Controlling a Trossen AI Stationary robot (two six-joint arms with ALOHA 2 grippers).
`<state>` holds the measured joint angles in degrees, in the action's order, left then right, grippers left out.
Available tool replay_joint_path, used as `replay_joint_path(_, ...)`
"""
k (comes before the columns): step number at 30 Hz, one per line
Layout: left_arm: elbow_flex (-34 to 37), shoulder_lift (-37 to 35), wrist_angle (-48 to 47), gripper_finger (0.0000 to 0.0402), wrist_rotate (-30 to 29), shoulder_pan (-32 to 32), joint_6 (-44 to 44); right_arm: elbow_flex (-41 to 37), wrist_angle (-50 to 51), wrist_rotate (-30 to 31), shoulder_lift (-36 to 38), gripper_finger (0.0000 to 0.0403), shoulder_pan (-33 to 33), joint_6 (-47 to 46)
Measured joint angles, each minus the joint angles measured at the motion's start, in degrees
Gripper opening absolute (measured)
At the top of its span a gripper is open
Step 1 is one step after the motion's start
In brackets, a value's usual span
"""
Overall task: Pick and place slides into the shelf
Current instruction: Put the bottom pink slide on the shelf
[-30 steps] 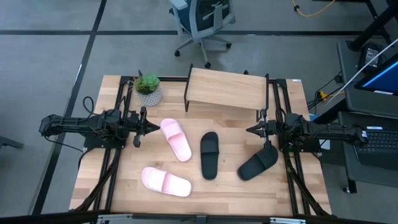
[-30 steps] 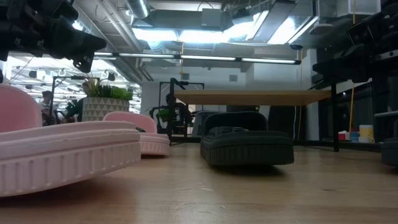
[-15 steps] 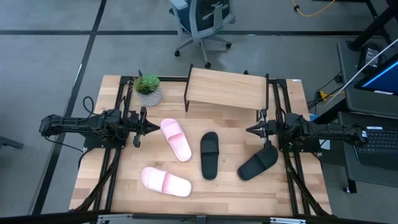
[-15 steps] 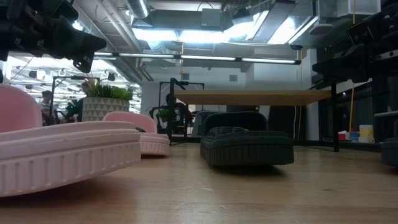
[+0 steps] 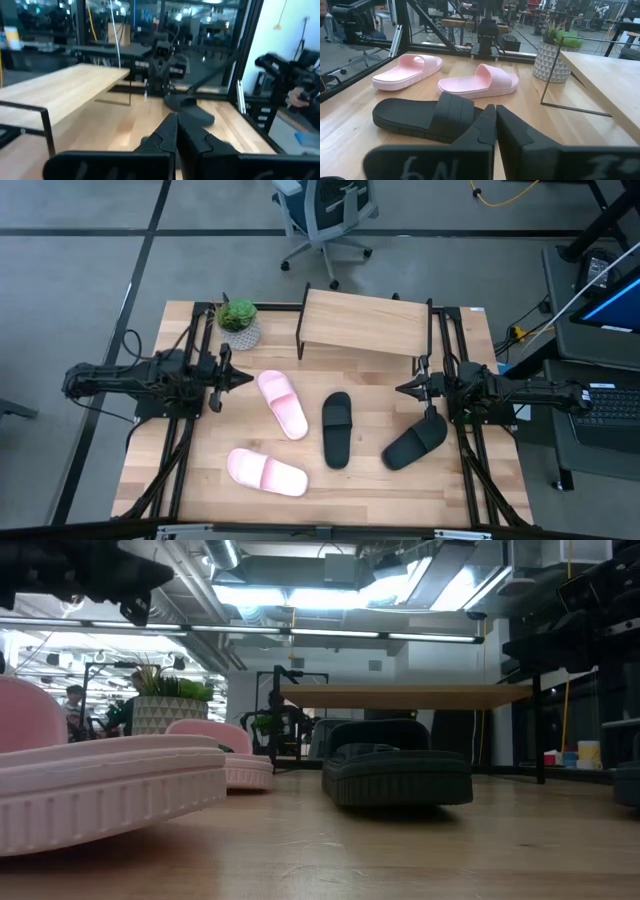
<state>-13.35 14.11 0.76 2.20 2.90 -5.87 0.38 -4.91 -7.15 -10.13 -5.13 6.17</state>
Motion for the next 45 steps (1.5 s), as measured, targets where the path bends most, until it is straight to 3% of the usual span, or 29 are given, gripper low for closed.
replay_joint_path(12,-5.98,9.45,-9.19,0.0000,1.06,-6.73,-10.97,0.02,0.02,-0.47,0.00,0.0017,0.01,-0.07)
replay_joint_path(20,-13.42,15.46,-19.65,0.0000,-6.98,-15.29,-22.17,0.00,0.05,-0.49,0.02,0.0004,0.01,-0.11)
replay_joint_path(28,-18.34,22.77,-21.18,0.0000,-11.35,-24.41,-29.37,0.01,0.11,-1.67,0.01,0.0018,0.01,-0.13)
replay_joint_path(35,-18.40,29.91,-21.45,0.0000,-17.31,-32.63,-40.26,0.00,0.10,-4.63,0.00,0.0004,0.03,-0.16)
replay_joint_path(45,-18.40,38.90,-15.78,0.0000,-21.77,-43.90,-56.94,0.00,0.09,-4.71,0.01,0.0024,0.03,-3.56)
